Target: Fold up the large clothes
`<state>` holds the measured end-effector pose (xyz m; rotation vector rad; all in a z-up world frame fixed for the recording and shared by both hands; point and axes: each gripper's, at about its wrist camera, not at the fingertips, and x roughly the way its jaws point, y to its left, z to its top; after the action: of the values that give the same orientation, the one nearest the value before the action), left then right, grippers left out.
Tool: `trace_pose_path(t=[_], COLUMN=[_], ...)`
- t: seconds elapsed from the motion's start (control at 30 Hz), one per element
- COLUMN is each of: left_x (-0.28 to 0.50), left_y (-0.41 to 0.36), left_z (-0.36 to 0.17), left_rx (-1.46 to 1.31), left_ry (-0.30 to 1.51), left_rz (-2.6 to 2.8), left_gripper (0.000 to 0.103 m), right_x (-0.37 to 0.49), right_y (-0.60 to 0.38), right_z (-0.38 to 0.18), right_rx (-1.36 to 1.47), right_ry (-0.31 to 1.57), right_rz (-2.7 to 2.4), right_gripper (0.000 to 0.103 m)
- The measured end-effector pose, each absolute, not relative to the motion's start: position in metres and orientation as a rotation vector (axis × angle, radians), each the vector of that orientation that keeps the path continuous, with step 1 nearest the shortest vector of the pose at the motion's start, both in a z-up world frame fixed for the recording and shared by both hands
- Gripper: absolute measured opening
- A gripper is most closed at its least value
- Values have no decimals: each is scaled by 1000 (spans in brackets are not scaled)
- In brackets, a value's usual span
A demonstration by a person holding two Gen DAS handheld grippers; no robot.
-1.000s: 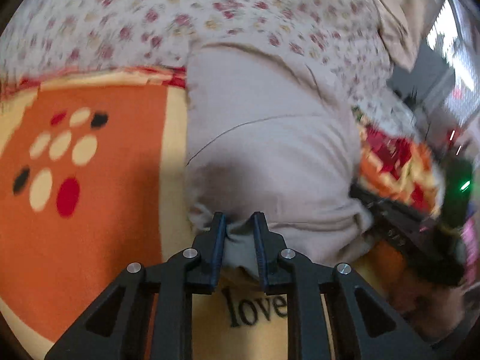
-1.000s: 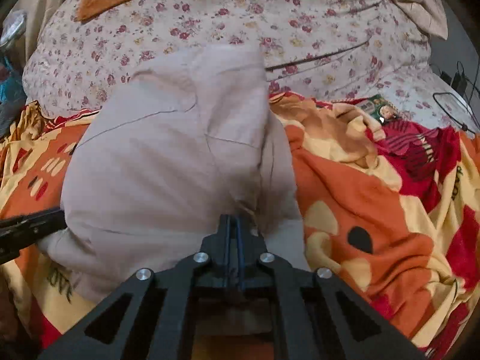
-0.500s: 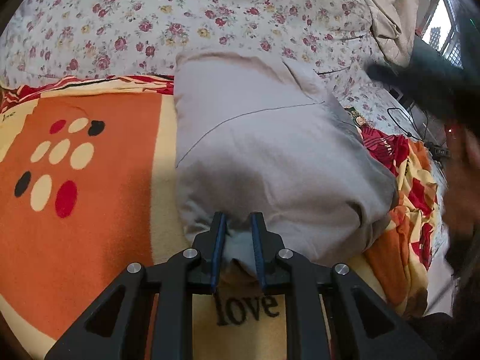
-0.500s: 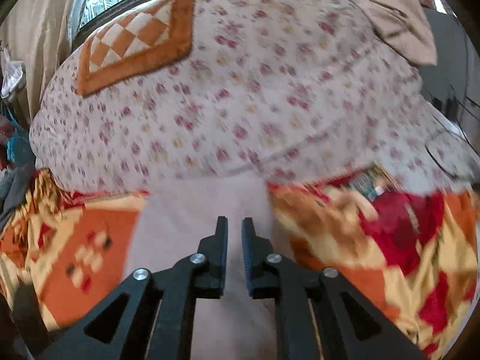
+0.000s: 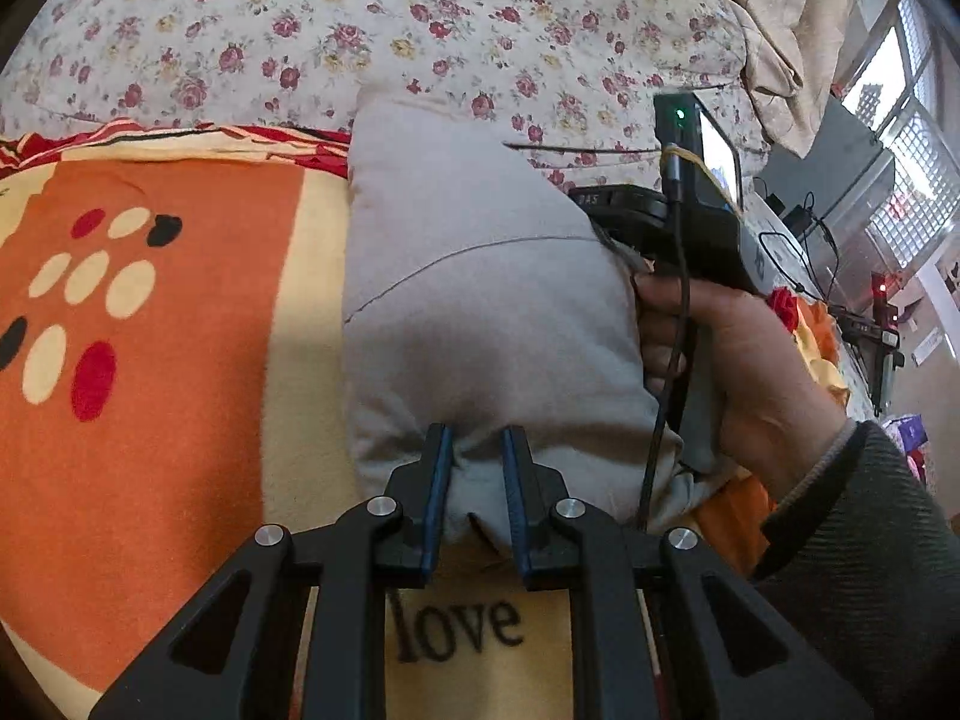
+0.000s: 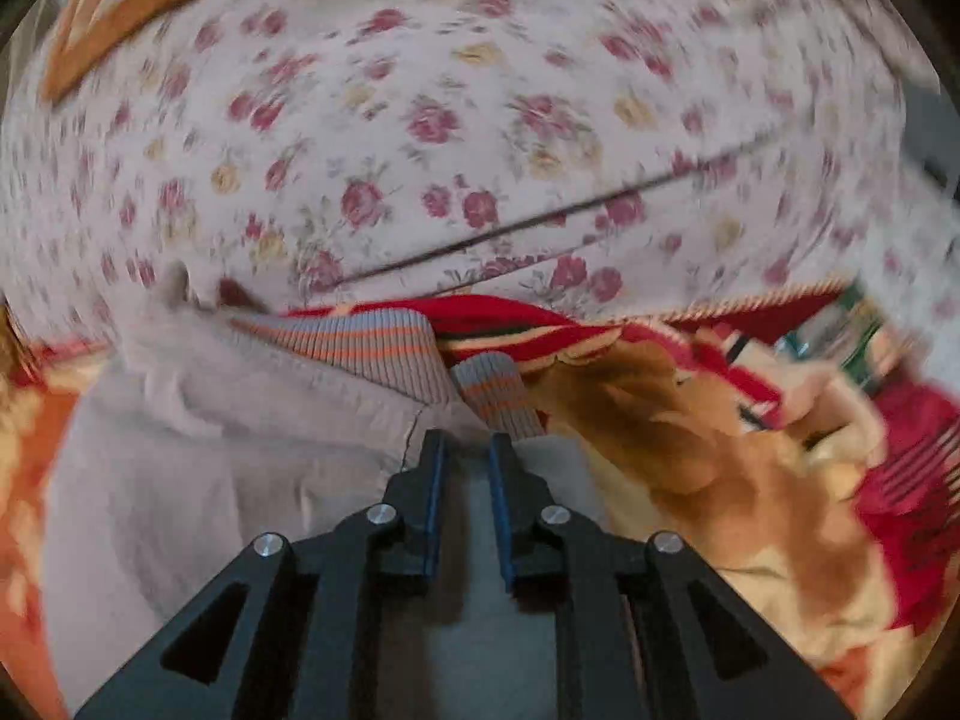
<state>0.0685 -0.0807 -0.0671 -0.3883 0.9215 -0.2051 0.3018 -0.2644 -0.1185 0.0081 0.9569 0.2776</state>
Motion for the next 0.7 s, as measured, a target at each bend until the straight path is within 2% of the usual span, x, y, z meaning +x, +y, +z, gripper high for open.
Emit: trace_pose_path(t=[0.17, 0.27, 0.3, 0.33, 0.43, 0.53, 0.7], left_x=[84, 129, 149, 172, 225, 259, 265], left_y=[-59, -66, -70, -75, -91, -96, -94], left_z=[-20, 5, 9, 11, -2, -53, -81], left_rx=[-476, -472, -468, -453, -368, -329, -342], left_ry=[763, 748, 755, 765, 779, 919, 875], left_rz=[-143, -108, -101, -83, -8, 43, 34], left_gripper=[10, 11, 16, 16, 16, 16, 16], right_x=[304, 303, 303, 301, 302, 303, 302], right_y=[-275, -279, -281, -280, -282, -286, -287], right_z=[-125, -127, -127, -125, -126, -128, -129], right_rx=[79, 101, 107, 111, 123, 146, 145], right_ry=[969, 971, 971, 971, 972, 973, 976], right_rz=[309, 316, 318, 319, 324, 328, 319], right_gripper=[13, 13, 13, 13, 13, 13, 13])
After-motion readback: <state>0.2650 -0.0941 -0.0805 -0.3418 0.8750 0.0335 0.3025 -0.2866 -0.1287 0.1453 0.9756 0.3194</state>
